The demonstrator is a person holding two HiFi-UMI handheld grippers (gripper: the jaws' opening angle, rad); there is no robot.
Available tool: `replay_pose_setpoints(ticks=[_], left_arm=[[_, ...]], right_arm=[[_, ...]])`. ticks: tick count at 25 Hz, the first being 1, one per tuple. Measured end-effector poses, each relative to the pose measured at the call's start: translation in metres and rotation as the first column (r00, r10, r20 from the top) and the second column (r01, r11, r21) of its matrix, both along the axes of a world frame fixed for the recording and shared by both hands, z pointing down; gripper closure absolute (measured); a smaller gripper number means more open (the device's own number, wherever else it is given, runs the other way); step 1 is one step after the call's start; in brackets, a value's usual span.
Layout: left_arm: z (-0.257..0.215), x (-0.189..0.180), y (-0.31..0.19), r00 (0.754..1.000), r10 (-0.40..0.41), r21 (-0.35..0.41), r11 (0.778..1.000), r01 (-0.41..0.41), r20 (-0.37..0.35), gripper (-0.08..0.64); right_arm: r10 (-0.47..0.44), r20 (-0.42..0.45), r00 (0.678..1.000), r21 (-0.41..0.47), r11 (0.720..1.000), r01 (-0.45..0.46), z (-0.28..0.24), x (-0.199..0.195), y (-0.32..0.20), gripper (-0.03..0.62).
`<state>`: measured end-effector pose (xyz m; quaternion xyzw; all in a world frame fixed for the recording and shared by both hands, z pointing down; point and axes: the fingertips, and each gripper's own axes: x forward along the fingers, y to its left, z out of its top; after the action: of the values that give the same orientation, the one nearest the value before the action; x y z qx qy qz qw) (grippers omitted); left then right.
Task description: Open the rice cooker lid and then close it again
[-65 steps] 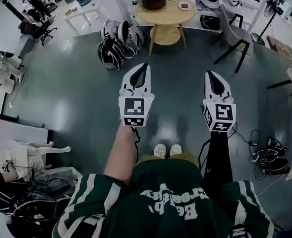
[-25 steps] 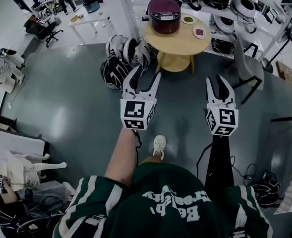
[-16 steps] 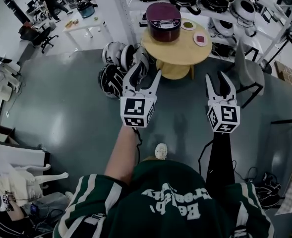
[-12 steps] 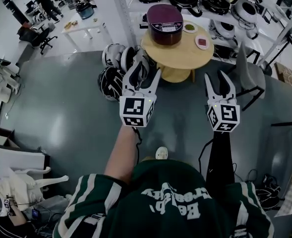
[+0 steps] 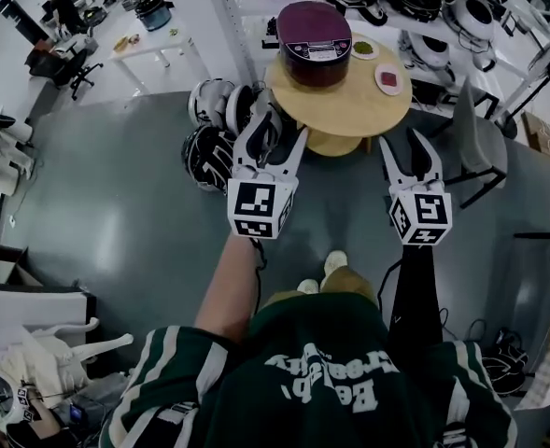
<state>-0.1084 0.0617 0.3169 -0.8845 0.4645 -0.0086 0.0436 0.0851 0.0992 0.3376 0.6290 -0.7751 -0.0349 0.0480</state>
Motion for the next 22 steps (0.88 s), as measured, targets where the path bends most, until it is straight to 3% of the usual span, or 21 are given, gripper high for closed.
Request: replay_pose_setpoints(ticks=[13,22], left_arm=[[0.027,0.035,-0.111,1.0,0.001,-0.015,1.0,-0.001,0.005,0.323],[0.045,0.063,-0.21,1.0,-0.004,-0.089,0.996,0.002,-0.02,0.359]], right_arm=[[-0.073,0.023,0.997,-0.014,0.997,0.074,0.025,0.018,-0.127,0.359],[-0.224,0.033,0.974,-0.087,0.97,0.226,0.047,0.017,-0.239,0.367]])
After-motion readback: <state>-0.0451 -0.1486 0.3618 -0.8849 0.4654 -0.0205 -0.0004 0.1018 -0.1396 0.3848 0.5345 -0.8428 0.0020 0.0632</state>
